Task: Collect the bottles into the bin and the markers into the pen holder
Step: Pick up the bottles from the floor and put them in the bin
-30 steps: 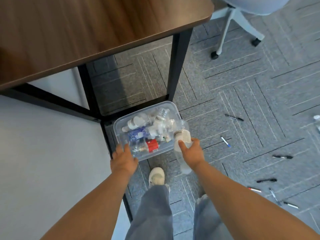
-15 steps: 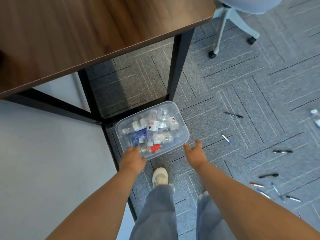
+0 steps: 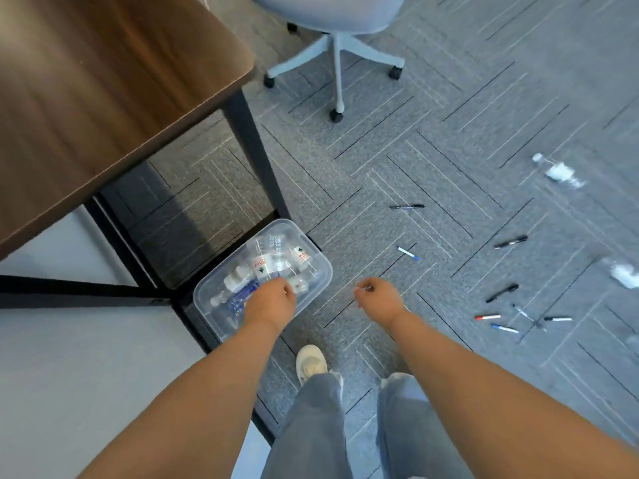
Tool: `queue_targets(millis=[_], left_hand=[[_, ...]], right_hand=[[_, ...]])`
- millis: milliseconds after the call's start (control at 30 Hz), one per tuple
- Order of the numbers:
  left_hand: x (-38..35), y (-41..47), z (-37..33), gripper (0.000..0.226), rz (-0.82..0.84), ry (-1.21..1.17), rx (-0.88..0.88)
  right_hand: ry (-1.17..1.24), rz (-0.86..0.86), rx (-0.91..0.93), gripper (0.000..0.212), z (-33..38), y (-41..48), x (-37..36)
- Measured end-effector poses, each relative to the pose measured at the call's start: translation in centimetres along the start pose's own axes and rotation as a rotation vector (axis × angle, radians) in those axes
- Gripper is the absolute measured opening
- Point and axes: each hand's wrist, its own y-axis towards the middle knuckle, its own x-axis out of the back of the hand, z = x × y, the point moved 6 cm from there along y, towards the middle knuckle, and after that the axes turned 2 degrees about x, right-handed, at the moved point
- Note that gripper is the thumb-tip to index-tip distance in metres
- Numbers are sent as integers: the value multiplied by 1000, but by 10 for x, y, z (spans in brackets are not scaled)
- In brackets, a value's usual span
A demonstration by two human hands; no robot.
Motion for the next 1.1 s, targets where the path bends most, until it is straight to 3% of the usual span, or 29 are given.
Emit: queue_targets(millis=[200, 600, 800, 1100], left_hand=[[-45, -22, -131, 21, 27, 96, -186], [-239, -130, -399, 15, 182, 236, -563], [-325, -191, -476, 14, 287, 368, -725], [-419, -227, -565, 17, 363, 640, -845]], right_hand=[[203, -129, -73, 8, -91, -16, 93], [500, -421, -322, 15, -351, -87, 277], [674, -495, -457, 28, -454, -136, 307], [818, -550, -613, 28, -548, -166, 329]])
